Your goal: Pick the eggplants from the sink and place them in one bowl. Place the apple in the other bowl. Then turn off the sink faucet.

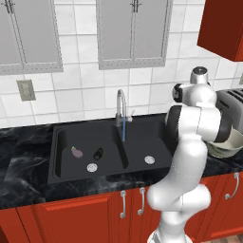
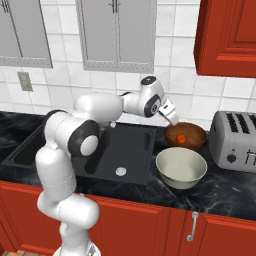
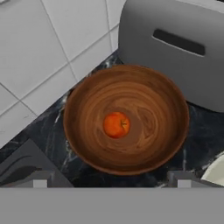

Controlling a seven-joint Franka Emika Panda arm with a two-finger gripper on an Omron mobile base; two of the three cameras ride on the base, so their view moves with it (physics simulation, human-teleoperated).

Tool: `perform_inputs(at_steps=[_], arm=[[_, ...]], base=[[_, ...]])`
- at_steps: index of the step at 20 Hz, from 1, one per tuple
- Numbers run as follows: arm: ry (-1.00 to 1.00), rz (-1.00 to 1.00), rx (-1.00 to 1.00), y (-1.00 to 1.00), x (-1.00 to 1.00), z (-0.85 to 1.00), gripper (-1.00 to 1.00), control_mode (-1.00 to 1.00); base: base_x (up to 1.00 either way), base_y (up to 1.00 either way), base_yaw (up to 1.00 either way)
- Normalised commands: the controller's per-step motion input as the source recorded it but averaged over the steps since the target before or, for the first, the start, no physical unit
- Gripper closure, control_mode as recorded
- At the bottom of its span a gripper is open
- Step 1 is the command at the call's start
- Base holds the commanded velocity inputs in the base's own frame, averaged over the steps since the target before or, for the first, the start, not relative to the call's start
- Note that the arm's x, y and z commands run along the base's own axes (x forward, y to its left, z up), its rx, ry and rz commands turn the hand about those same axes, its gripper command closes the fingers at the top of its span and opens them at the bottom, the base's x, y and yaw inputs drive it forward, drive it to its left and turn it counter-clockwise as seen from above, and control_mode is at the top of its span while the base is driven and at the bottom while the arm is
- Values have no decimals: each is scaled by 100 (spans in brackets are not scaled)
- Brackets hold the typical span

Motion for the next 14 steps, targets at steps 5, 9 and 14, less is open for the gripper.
perform_inputs(at_steps=[5, 9, 14], arm=[[6, 3, 1, 26, -28, 6, -100, -100], [14, 9, 5, 19, -40, 18, -100, -100], [13, 14, 7, 23, -51, 22, -100, -100]], base=[[0, 0, 0], [0, 0, 0], [0, 0, 0]])
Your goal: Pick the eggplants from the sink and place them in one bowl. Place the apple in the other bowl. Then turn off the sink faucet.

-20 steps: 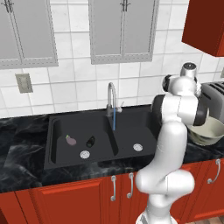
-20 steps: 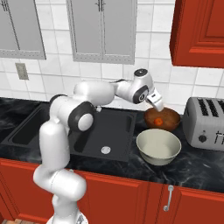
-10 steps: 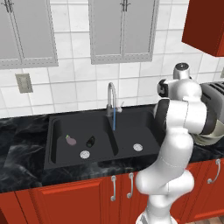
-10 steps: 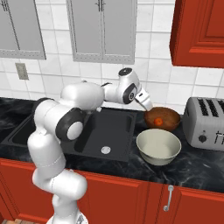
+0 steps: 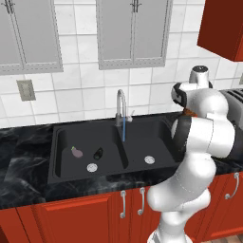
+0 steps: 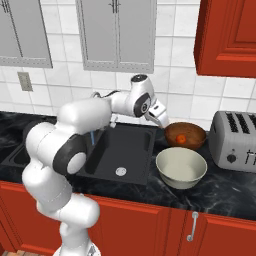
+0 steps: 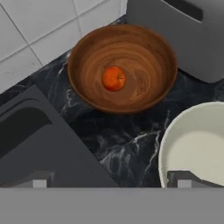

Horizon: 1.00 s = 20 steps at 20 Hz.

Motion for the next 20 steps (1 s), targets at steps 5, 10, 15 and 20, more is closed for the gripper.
perform_inputs(at_steps=[5, 10, 15, 20], arm=[[11, 17, 8, 30, -50, 7, -100, -100], [3, 17, 9, 36, -44, 0, -100, -100], [0, 18, 12, 38, -35, -3, -100, -100], [0, 18, 8, 44, -39, 0, -100, -100]], base=[[0, 0, 0], [0, 0, 0], [0, 0, 0], [0, 0, 0]])
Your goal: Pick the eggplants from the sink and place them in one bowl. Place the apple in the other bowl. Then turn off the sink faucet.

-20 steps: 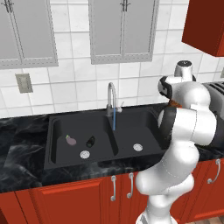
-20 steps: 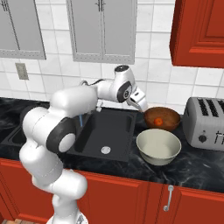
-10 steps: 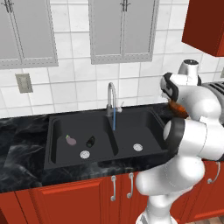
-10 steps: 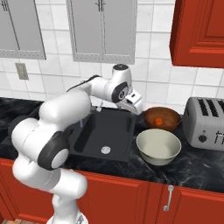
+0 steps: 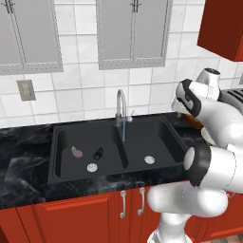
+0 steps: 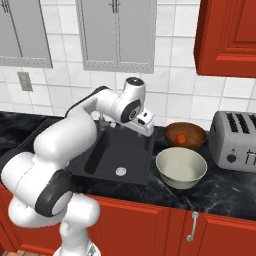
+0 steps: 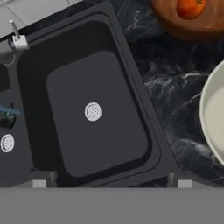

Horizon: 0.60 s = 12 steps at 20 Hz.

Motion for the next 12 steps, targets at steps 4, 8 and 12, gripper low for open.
perform_inputs(at_steps=[4, 8, 12], arm=[[0, 17, 6, 46, -37, 0, -100, -100], [0, 16, 3, 49, -35, 0, -100, -100], [0, 11, 0, 51, -23, 0, -100, -100]], base=[[0, 0, 0], [0, 0, 0], [0, 0, 0]])
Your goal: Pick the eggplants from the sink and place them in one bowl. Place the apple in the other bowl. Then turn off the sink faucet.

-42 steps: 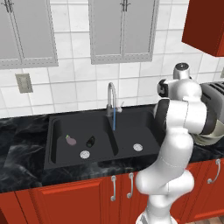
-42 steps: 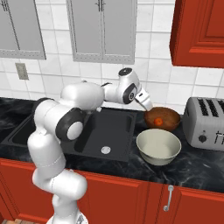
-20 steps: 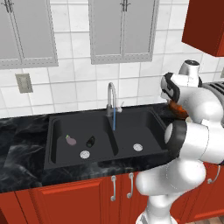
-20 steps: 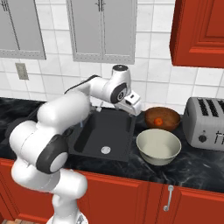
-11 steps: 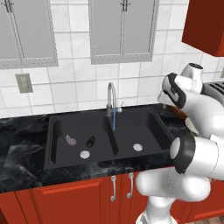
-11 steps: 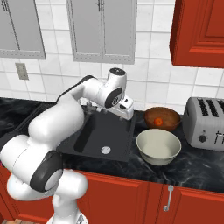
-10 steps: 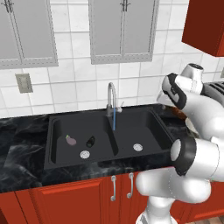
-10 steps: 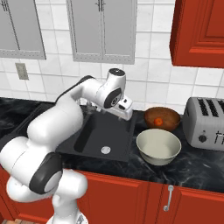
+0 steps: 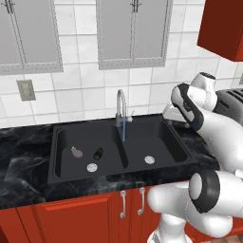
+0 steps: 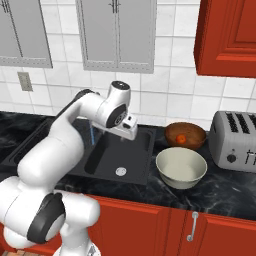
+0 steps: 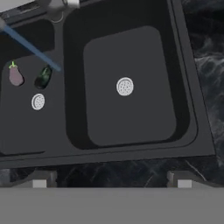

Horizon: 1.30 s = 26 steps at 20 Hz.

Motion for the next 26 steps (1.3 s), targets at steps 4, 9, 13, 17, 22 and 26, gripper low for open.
perform_inputs(at_steps=[4, 9, 13, 17, 22, 26], arm=[[0, 11, 0, 55, -26, 0, -100, -100], [0, 11, 0, 58, -26, 0, -100, -100], [0, 11, 0, 58, -28, 0, -100, -100], [0, 11, 0, 58, -20, -4, -100, -100], [0, 8, 0, 54, -13, -8, -100, -100], [0, 0, 0, 52, -1, -9, -100, -100]], base=[[0, 0, 0], [0, 0, 0], [0, 0, 0], [0, 0, 0], [0, 0, 0], [0, 0, 0]])
